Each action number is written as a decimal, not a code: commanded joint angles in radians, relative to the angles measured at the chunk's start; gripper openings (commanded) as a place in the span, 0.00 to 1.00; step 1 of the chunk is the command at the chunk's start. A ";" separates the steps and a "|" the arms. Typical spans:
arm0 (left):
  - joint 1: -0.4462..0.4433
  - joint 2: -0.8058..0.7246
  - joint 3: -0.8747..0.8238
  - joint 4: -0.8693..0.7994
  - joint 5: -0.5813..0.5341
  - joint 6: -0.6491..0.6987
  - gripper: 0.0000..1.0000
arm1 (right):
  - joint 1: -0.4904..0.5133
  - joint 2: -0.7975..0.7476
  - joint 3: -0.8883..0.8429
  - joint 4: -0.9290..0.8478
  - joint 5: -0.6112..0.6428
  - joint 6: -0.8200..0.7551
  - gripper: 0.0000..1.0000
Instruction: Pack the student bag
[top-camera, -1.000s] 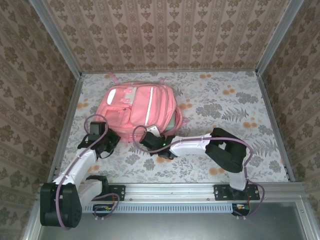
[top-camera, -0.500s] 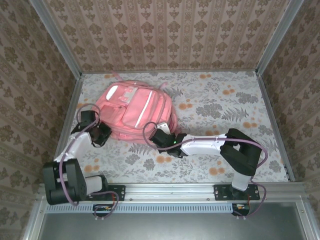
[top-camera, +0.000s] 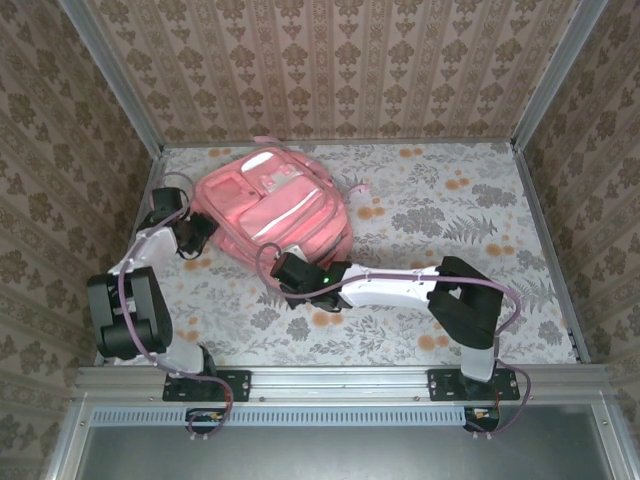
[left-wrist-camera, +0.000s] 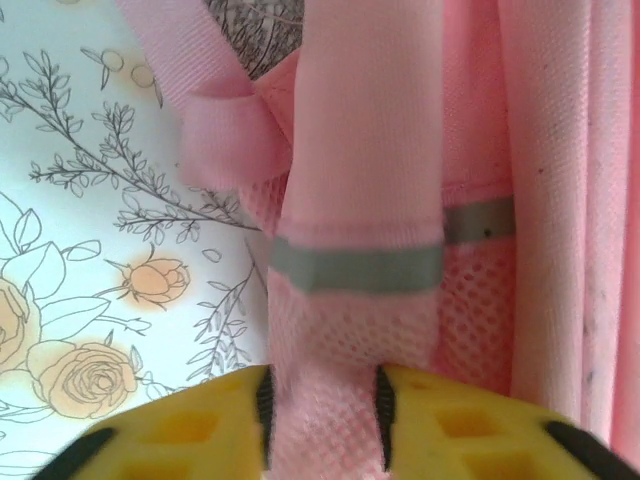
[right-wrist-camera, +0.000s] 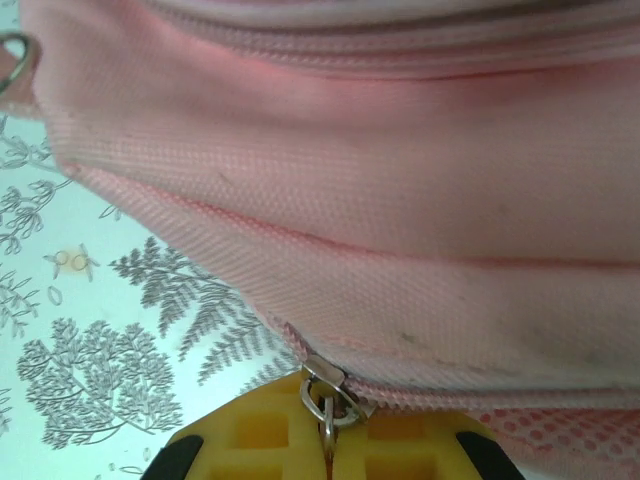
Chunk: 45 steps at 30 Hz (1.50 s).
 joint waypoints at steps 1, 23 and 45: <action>-0.042 -0.117 -0.065 -0.026 0.049 -0.037 0.43 | 0.011 0.027 0.066 -0.013 -0.052 -0.024 0.00; -0.498 -0.532 -0.500 0.237 -0.100 -0.543 0.56 | 0.007 0.040 0.076 -0.010 -0.076 -0.028 0.00; -0.365 -0.584 -0.383 -0.155 -0.246 -0.372 0.00 | -0.121 -0.093 -0.120 -0.046 0.030 -0.053 0.00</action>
